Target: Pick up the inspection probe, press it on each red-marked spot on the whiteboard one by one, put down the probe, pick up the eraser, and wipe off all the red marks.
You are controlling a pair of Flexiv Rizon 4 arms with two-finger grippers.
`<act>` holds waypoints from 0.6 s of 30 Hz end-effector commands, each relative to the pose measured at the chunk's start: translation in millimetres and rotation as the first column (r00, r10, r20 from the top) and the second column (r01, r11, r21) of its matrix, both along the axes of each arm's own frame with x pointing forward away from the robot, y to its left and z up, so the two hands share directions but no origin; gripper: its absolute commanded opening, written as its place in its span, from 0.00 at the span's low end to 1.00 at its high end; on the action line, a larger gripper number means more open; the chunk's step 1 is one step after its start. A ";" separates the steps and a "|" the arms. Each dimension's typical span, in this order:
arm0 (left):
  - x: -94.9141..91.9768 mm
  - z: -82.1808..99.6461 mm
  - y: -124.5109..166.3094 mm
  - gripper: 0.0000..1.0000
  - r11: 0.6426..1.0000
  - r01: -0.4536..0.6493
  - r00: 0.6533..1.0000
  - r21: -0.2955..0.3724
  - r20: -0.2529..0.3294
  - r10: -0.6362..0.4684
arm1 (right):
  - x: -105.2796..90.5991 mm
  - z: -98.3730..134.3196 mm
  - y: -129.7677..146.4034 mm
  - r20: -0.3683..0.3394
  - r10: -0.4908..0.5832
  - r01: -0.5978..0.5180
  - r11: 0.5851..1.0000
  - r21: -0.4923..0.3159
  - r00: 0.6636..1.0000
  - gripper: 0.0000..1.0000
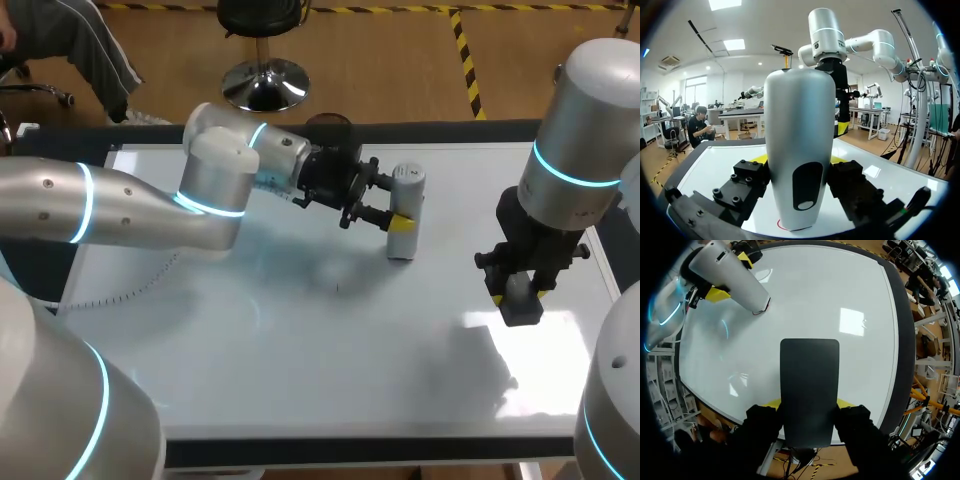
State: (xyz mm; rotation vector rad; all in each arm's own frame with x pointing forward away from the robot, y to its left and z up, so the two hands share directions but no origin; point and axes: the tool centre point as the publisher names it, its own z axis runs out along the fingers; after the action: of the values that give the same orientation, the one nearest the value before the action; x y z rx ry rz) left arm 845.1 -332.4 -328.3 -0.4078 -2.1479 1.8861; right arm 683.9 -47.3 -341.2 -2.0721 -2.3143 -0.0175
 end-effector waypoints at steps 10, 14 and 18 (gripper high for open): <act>-7.9 13.6 -6.2 0.00 1.000 0.020 1.000 0.005 0.004 -0.020 | -0.8 1.3 -1.7 0.001 0.002 -0.002 1.000 0.003 1.000 0.00; -7.4 23.2 -7.3 0.00 1.000 0.022 1.000 0.007 0.012 -0.022 | -0.8 1.3 -1.7 0.001 0.002 -0.002 1.000 0.003 1.000 0.00; -6.0 31.1 -8.5 0.00 0.999 0.032 0.999 0.016 0.021 -0.032 | -0.8 1.3 -1.7 0.001 0.002 -0.002 1.000 0.003 1.000 0.00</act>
State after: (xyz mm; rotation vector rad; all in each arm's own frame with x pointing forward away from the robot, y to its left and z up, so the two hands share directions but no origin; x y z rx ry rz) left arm 838.7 -342.8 -306.4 -0.4568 -2.1441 1.8746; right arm 683.9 -47.3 -341.2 -2.0721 -2.3143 -0.0175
